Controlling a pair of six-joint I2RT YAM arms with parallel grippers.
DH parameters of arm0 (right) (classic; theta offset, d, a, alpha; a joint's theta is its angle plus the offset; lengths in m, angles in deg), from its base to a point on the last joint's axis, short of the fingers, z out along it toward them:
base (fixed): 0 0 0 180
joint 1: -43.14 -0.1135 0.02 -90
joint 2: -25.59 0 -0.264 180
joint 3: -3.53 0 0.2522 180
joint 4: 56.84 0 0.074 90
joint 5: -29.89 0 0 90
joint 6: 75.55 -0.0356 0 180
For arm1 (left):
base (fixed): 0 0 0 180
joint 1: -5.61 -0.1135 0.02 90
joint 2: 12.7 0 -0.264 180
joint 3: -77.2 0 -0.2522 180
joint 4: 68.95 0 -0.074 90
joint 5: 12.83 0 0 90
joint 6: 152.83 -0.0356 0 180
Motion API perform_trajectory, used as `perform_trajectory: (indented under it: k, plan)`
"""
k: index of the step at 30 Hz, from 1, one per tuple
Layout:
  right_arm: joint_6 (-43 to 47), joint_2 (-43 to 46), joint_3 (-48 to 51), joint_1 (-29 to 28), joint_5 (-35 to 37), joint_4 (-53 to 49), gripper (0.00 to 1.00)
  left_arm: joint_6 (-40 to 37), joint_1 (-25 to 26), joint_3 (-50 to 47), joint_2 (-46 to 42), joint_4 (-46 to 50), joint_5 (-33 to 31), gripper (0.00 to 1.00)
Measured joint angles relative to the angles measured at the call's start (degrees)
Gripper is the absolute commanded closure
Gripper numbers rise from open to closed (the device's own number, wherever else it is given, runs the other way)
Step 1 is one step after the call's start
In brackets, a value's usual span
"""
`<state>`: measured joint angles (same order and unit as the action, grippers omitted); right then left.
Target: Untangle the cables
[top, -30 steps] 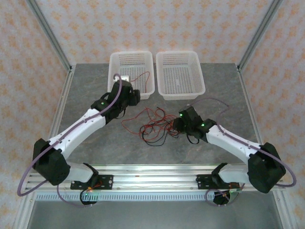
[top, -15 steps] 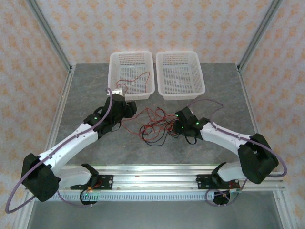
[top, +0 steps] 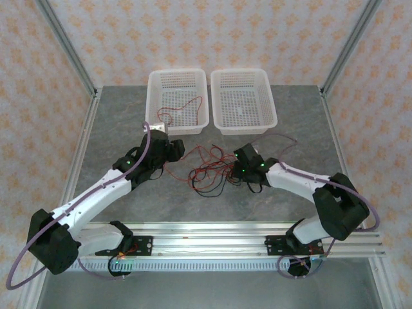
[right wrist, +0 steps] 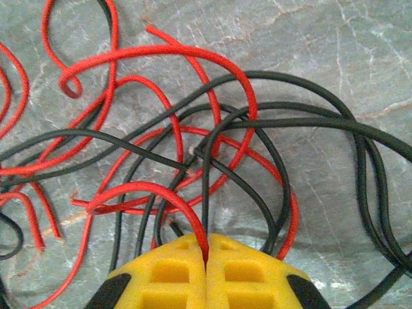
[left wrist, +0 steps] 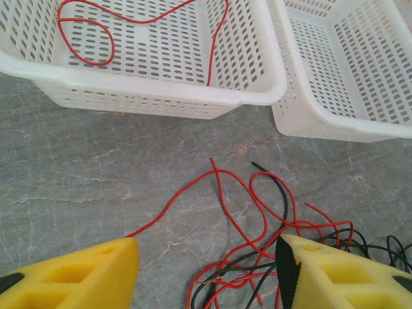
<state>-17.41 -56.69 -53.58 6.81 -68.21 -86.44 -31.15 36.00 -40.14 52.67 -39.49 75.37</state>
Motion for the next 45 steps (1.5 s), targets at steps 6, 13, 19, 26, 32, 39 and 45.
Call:
perform_trajectory:
  k: [6,13,19,26,32,39,45]
  plan:
    - [1.4,6.8,-5.4,0.0,-0.1,-3.8,1.0,0.0,1.1,-0.3,0.0,-1.0,1.1,0.42]
    - [5.2,17.8,-18.0,0.0,-0.9,-7.5,1.0,-0.4,5.5,-3.0,1.7,-6.8,3.5,0.44]
    - [7.3,19.0,-25.0,0.0,-2.7,-10.2,1.0,-4.0,13.7,-2.5,6.3,-12.3,4.4,0.44]
    - [7.7,17.5,-32.9,0.0,-4.6,-12.3,1.0,-10.7,22.9,2.4,12.6,-19.4,3.0,0.44]
    - [7.7,16.8,-40.3,0.0,-5.2,-12.9,1.0,-13.7,24.0,4.8,18.7,-24.4,-2.4,0.44]
    - [9.1,13.9,-49.7,0.0,-4.7,-14.1,1.0,-13.6,24.0,2.7,17.7,-25.6,-7.1,0.44]
    - [12.2,7.2,-58.4,0.0,-3.5,-14.1,1.0,-12.0,24.0,-4.8,7.2,-25.3,-10.9,0.39]
